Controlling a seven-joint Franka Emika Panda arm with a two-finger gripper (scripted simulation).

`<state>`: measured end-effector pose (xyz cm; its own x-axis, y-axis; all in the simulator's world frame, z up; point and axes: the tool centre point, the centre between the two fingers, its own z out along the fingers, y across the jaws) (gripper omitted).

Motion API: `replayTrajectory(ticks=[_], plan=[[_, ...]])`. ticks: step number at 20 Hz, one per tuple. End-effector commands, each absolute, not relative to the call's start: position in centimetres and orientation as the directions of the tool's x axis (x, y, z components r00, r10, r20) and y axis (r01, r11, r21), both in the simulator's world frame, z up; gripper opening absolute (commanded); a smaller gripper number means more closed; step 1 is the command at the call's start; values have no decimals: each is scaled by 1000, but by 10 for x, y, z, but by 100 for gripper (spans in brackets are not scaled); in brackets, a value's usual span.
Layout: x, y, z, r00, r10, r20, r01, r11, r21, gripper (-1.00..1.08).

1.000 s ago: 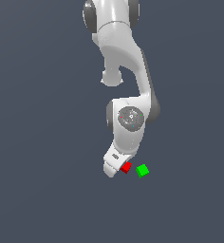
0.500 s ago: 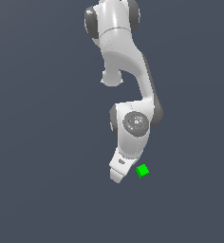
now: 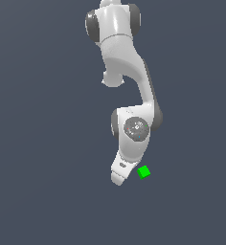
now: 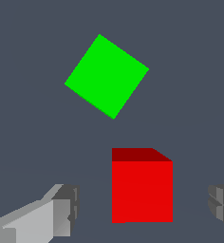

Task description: Stack the red cube on top of the green cube.

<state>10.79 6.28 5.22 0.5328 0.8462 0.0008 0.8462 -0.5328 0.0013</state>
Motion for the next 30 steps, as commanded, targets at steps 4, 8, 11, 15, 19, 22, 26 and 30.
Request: replayTrajectory(ticks=[4,8,11,15,19,22,26,30], plan=[[107,63,24,530,848,0,848,-530,0,100],[107,63,19,530,848,0,848,-530,0,100],[108,63,20,530,848,0,848,-530,0,-100],[108,63,20,530,848,0,848,-530,0,-100],[108,63,20,530,848,0,848,-530,0,-100],[108,63,20,530,848,0,848,-530,-1,-100],[107,63,27,530,848,0,848,-530,-1,-100],[107,63,45,530,848,-1,848,-530,0,-100]])
